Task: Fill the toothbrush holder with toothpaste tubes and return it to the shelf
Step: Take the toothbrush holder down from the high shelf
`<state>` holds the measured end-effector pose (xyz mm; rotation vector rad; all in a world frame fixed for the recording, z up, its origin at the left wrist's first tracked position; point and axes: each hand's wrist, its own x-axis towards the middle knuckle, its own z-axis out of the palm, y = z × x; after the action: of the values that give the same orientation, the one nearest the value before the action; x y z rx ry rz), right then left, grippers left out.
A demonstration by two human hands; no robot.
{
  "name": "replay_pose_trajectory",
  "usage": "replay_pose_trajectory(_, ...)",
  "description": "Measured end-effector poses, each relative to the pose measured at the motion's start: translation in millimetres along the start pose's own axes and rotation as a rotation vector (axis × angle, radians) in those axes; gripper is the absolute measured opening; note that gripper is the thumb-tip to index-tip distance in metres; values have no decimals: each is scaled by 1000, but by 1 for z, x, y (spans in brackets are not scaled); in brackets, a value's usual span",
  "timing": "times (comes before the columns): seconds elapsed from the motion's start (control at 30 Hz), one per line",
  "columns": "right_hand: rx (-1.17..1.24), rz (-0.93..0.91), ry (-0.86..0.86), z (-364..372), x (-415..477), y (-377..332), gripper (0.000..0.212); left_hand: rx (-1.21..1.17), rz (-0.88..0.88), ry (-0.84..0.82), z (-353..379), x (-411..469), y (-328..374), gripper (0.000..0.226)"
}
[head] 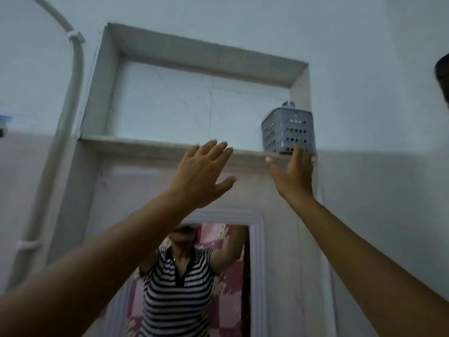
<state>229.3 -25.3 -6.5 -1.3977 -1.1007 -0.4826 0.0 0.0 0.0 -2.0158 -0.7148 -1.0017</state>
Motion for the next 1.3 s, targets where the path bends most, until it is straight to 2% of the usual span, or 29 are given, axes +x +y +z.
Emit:
replay_pose_trajectory(0.1,-14,106,29,2,34,-5,93,21,-62,-86,13,31,-16,78)
replay_pose_trajectory(0.2,-72,135,8,1,69,-19,105,18,-132,-135,21,58,-33,84)
replay_pose_trajectory(0.27,-136,130,26,-5,86,-29,111,-4,-147,-126,29,65,-42,88)
replay_pose_trajectory(0.4,-219,116,117,-20,118,-49,125,-54,-143,10,36,86,-42,97)
replay_pose_trajectory(0.53,-157,70,96,-33,157,-65,135,-103,-105,32,33,112,-44,100)
replay_pose_trajectory(0.7,-43,104,34,-56,195,-75,137,-169,-92,-19,32,142,-44,102)
replay_pose_trajectory(0.83,124,26,11,-83,191,-86,131,-313,-145,-92,9,161,-43,104)
replay_pose_trajectory(0.93,247,-80,31,-103,166,-98,123,-601,-194,-122,-19,164,-39,73)
replay_pose_trajectory(0.97,267,-127,40,-107,156,-101,122,-778,-200,-144,-28,162,-36,70)
replay_pose_trajectory(1.03,295,-210,33,-113,133,-105,123,-1109,-200,-156,-44,155,-28,88)
replay_pose_trajectory(1.07,325,-242,10,-116,122,-103,125,-1210,-186,-130,-51,151,-19,88)
replay_pose_trajectory(1.13,411,-271,-73,-120,96,-97,124,-1389,-193,-39,-64,140,6,64)
replay_pose_trajectory(1.2,509,-274,-167,-123,64,-84,122,-1575,-279,22,-71,132,32,59)
replay_pose_trajectory(1.3,657,-223,-184,-117,11,-55,105,-1806,-503,72,-63,104,65,62)
